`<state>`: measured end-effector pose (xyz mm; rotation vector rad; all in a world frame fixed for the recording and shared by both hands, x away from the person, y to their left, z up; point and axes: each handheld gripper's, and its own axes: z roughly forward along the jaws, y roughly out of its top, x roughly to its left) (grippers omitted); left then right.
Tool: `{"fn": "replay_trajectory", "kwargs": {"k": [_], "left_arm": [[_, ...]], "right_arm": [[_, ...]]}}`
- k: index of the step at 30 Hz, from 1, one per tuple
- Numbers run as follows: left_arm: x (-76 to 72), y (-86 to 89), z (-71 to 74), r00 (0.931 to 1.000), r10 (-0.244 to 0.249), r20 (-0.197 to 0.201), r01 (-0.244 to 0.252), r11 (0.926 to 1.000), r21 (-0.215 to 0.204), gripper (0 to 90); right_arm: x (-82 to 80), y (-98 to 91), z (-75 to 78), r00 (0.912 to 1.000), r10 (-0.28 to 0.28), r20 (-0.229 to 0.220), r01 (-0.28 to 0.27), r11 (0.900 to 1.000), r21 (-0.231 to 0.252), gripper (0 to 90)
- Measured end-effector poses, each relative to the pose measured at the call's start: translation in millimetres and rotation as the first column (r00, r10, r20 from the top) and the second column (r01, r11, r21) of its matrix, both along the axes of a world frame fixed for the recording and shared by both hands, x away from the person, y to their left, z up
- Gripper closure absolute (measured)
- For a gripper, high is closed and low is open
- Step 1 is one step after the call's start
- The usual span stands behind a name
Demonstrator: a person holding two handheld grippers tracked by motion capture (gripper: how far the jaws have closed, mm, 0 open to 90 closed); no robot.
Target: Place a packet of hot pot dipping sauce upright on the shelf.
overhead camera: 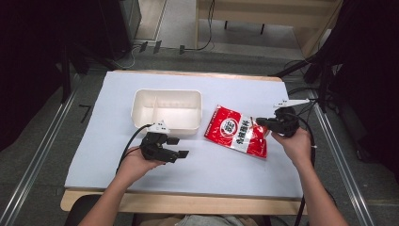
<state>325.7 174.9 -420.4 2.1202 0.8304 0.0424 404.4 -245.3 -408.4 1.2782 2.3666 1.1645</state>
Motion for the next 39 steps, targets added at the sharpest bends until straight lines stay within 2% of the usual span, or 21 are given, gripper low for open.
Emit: {"fn": "replay_trajectory", "kwargs": {"k": [3, 4, 6, 8, 11, 14, 17, 19, 22, 24, 34, 35, 37, 39], "left_arm": [[-1.2, 0.0, -0.3, 1.0000, 0.003, 0.002, -0.003, 1.0000, 0.001, 33.0], [-1.2, 0.0, -0.3, 1.0000, 0.003, 0.002, -0.003, 1.0000, 0.001, 33.1], [-2.5, 0.1, -0.9, 1.0000, 0.007, 0.000, -0.007, 1.0000, 0.003, 33.1], [-2.9, 0.4, -0.9, 1.0000, 0.006, 0.002, -0.006, 1.0000, 0.006, 33.1], [-5.4, 0.4, -2.2, 0.9999, 0.002, 0.011, -0.002, 0.9999, 0.014, 33.5], [-6.8, 0.9, -2.1, 0.9999, 0.001, 0.014, -0.001, 0.9997, 0.023, 33.5], [-9.4, 2.4, -2.3, 0.9998, 0.006, 0.020, -0.006, 0.9997, 0.023, 33.5], [-10.2, 3.4, -2.7, 0.9998, 0.007, 0.019, -0.008, 0.9996, 0.027, 33.5], [-10.8, 4.1, -3.2, 0.9998, 0.007, 0.020, -0.008, 0.9996, 0.027, 33.5], [-11.6, 4.3, -3.6, 0.9997, 0.012, 0.021, -0.013, 0.9994, 0.031, 33.7], [-12.5, 3.9, -3.0, 0.9996, 0.007, 0.026, -0.008, 0.9993, 0.038, 33.8], [-12.0, 3.7, -3.4, 0.9996, 0.008, 0.028, -0.008, 0.9995, 0.032, 33.7], [-11.5, 3.5, -3.2, 0.9996, 0.006, 0.027, -0.007, 0.9995, 0.032, 33.7], [-11.1, 3.5, -2.8, 0.9996, 0.003, 0.027, -0.004, 0.9993, 0.036, 33.7]], "right_arm": [[13.5, -8.3, -6.2, 0.9992, -0.037, -0.017, 0.037, 0.9993, -0.011, 90.0], [13.5, -8.3, -6.2, 0.9992, -0.037, -0.017, 0.037, 0.9993, -0.011, 90.0], [26.1, -14.3, -14.2, 0.9976, -0.062, -0.031, 0.061, 0.9976, -0.032, 90.0], [30.7, -16.3, -17.5, 0.9972, -0.065, -0.038, 0.063, 0.9972, -0.040, 90.0], [45.9, -20.7, -29.0, 0.9935, -0.091, -0.069, 0.086, 0.9935, -0.075, 90.0], [53.5, -24.2, -34.7, 0.9910, -0.109, -0.078, 0.102, 0.9912, -0.084, 90.0], [65.1, -30.6, -43.7, 0.9851, -0.142, -0.097, 0.134, 0.9872, -0.087, 90.0], [69.0, -31.8, -47.4, 0.9840, -0.144, -0.105, 0.134, 0.9862, -0.097, 90.0], [71.5, -31.6, -51.7, 0.9828, -0.147, -0.113, 0.135, 0.9850, -0.108, 90.0], [73.4, -29.2, -57.1, 0.9841, -0.127, -0.124, 0.109, 0.9837, -0.143, 90.0], [69.8, -30.8, -55.4, 0.9822, -0.096, -0.161, 0.074, 0.9874, -0.140, 90.0], [68.5, -29.5, -56.0, 0.9794, -0.075, -0.188, 0.048, 0.9883, -0.145, 90.0], [65.6, -27.2, -56.8, 0.9828, -0.066, -0.173, 0.038, 0.9856, -0.165, 90.0], [64.5, -27.0, -56.3, 0.9807, -0.066, -0.184, 0.036, 0.9863, -0.161, 90.0]]}}
